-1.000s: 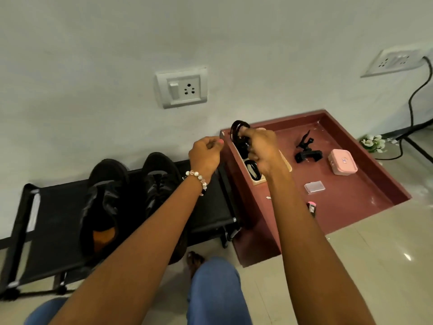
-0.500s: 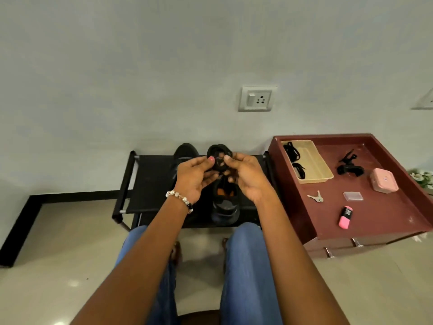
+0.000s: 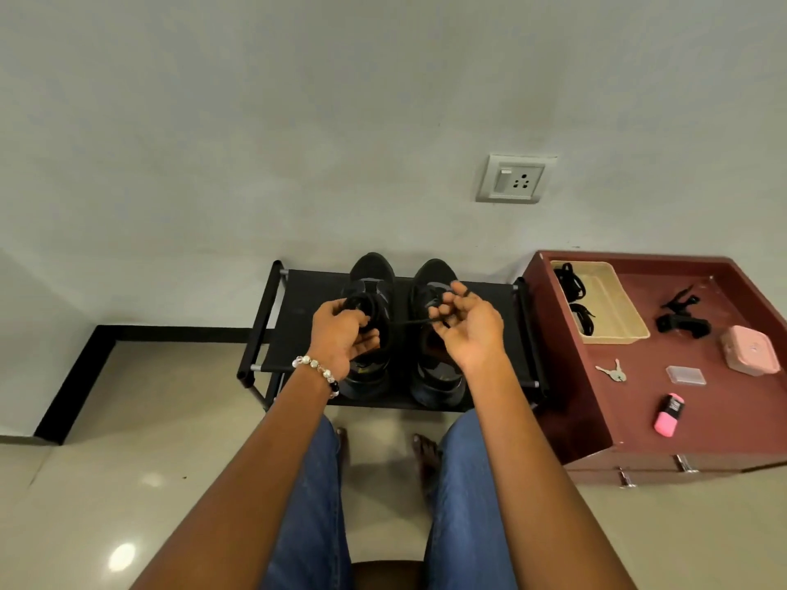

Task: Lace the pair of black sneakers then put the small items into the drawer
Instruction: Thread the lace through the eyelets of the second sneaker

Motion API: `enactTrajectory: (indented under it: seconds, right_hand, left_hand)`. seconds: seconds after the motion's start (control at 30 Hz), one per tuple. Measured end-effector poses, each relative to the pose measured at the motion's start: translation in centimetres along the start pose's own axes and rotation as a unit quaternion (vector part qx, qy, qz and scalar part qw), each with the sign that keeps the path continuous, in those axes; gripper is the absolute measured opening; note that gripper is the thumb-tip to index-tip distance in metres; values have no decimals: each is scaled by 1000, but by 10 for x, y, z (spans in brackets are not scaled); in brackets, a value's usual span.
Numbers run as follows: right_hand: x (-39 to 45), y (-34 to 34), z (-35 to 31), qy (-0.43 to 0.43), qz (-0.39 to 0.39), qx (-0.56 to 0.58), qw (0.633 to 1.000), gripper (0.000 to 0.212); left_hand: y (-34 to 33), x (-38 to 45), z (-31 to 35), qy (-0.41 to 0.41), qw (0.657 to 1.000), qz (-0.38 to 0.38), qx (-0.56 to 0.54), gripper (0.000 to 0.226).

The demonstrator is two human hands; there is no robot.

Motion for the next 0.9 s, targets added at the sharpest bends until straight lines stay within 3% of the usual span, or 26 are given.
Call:
enactTrajectory:
  seconds: [0.07,0.13,0.2,0.3,0.4,0.47,0.53,0.73,0.9]
  right_hand:
    - [13,0,-6,18,-9,-12,1000,24]
    - [24,-2,-15,68,1,-125,990,35]
    - [31,-7,-25,132,17,-242,961,35]
    - [45,-16,-37,214,16,-309,927,30]
    - [57,-22,-42,245,-1,-330,912,25]
    - [61,-27,-39,234,-29,-344,909,25]
    - [65,-33,-31,210,-63,-361,906,25]
    - [92,-55,9,185,-108,-461,861,24]
    - [123,-74,38,193,-133,-532,814,24]
  left_hand:
    - [-3,6,-1,11,999,-8,33,17]
    - [-6,10,2,-9,995,-31,98,5]
    - [-16,12,8,-48,984,-106,137,10]
    - [-28,15,15,-94,955,-190,206,25]
    - [-23,42,20,-176,934,-54,306,24]
    - [-13,58,21,-204,926,46,315,17]
    - [-6,74,20,-217,911,99,335,18]
    - [-10,119,12,-170,905,42,387,53]
    - [-15,142,15,-200,884,42,421,66]
Point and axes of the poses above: each hand's wrist, its own x-axis towards the middle knuckle, its own y-axis out of the back of the hand, z = x × y, the point moved 4 cm from there along x, towards the middle knuckle, and after that the axes turned 2 degrees about z, right-handed, at the moved point
